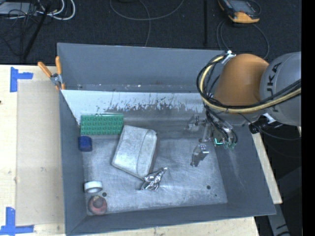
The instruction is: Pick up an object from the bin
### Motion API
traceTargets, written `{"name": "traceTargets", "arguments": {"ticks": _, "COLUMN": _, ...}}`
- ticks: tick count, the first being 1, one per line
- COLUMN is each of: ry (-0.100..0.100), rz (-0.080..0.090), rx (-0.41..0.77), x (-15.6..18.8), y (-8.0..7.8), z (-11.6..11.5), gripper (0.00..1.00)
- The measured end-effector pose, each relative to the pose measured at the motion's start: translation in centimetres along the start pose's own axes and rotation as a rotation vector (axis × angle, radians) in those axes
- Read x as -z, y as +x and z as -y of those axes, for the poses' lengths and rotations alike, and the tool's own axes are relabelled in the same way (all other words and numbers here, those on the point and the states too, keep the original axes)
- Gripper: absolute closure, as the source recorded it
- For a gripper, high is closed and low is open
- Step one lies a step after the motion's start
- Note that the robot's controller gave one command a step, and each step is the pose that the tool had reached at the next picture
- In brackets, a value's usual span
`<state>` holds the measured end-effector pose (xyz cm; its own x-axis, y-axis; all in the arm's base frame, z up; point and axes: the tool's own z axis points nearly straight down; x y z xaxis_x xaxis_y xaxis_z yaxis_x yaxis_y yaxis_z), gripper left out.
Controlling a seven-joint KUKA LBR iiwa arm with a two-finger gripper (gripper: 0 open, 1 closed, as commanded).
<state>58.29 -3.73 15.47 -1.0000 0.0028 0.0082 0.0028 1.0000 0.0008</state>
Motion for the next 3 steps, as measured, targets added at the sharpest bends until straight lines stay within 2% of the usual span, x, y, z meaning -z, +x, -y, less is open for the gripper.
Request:
{"name": "traceTargets", "arguments": {"ticks": 1, "ry": 0.002, "rz": 0.009, "rx": 0.229, "x": 0.2, "y": -1.0, "z": 1.9, "gripper": 0.00}}
{"name": "traceTargets", "arguments": {"ticks": 2, "ry": -0.001, "rz": 0.004, "rx": 0.386, "x": -1.6, "y": 3.3, "z": -4.1, "gripper": 0.00}}
{"name": "traceTargets", "arguments": {"ticks": 3, "ry": 0.002, "rz": 0.005, "rx": 0.743, "x": -7.8, "y": 4.7, "z": -7.1, "gripper": 0.00}}
